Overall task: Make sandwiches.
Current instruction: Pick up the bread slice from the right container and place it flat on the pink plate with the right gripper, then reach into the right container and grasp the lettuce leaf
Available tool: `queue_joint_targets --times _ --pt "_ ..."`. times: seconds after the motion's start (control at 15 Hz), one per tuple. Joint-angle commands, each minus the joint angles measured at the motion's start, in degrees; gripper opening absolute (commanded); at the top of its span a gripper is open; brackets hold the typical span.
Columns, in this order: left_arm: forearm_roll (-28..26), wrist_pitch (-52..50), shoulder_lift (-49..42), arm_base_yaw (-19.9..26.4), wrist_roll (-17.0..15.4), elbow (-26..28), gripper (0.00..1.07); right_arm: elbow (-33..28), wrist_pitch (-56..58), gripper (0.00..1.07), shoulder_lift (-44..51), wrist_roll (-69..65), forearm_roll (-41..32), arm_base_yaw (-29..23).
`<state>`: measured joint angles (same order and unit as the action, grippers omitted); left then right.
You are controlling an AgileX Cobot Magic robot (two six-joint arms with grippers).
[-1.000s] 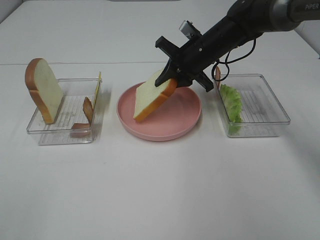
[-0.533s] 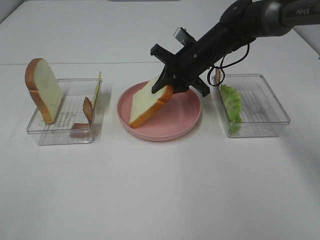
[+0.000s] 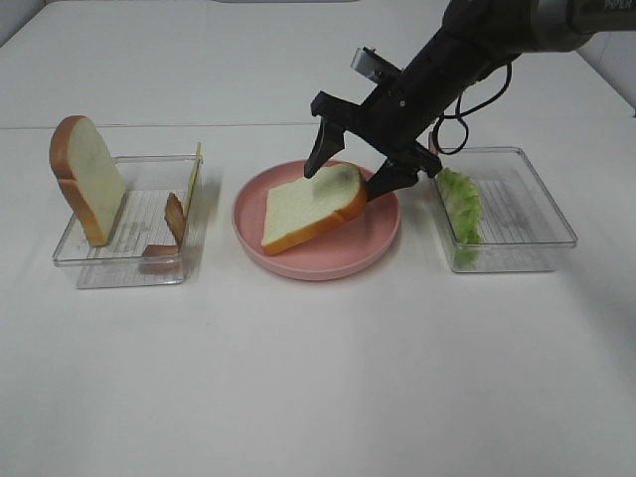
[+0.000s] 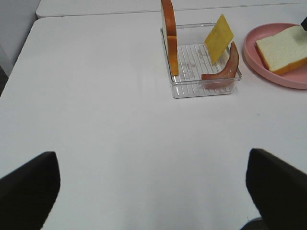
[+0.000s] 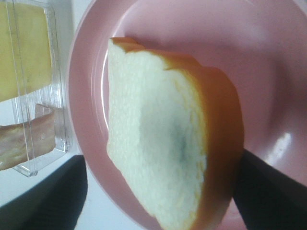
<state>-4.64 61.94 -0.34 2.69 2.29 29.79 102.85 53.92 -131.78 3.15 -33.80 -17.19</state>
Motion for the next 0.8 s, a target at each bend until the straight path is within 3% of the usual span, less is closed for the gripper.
queue_joint_targets --times 0.07,0.47,0.6,0.8 --pt "-0.11 -0.29 -1.09 0.0 0.0 -0.17 0.98 2.12 4.01 0.79 1.2 -3.15 4.64 -0.17" --pt "0.0 -0.29 -1.09 0.0 0.0 -0.17 0.98 12.89 15.58 0.79 1.55 -6.53 7.16 -0.17" --pt "0.0 -0.29 -1.09 0.0 0.0 -0.17 0.98 17.76 21.66 0.79 1.55 -9.34 11.86 -0.23" --pt "0.0 -0.29 -1.09 0.0 0.0 -0.17 0.98 18.45 22.29 0.79 3.61 -14.21 17.82 -0.23"
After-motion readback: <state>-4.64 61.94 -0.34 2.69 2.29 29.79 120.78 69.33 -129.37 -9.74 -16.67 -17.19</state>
